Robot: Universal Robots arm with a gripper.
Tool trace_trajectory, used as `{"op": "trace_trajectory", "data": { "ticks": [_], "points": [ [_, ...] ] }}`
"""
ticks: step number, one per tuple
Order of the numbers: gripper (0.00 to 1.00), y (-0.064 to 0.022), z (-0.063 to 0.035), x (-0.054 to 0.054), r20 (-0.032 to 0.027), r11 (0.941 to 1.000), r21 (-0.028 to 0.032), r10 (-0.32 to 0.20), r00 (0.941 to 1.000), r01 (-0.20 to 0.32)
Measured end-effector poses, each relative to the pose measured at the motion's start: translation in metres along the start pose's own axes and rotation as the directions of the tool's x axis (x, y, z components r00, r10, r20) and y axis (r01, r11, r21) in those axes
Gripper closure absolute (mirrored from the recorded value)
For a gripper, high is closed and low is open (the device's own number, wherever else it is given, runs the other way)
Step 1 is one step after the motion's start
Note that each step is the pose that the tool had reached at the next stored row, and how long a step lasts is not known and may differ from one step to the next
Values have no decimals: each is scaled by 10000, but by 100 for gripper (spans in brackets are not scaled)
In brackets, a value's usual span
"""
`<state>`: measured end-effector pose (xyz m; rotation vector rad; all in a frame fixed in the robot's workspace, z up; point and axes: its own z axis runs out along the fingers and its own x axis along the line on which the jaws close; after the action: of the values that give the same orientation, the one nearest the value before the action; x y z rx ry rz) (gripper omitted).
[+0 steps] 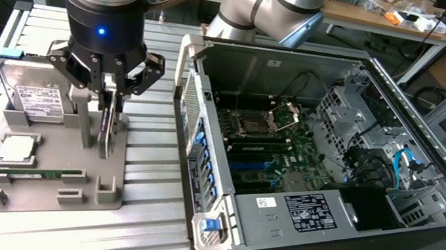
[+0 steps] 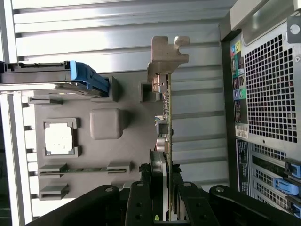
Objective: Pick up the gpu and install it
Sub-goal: 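Pick up the gpu and move the gpu toward the slot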
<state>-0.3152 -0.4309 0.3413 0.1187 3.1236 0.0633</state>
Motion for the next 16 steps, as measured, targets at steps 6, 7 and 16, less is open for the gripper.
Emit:
{"op": "trace_trajectory", "data": {
  "ticks": [6, 7, 16],
  "points": [
    [73, 1, -41, 0, 1, 10000, -1, 0, 10000, 0],
    [73, 2, -47, 0, 1, 10000, -1, 0, 10000, 0],
    [73, 4, -91, -1, 0, 10000, -1, 0, 10000, 0]
  ]
}}
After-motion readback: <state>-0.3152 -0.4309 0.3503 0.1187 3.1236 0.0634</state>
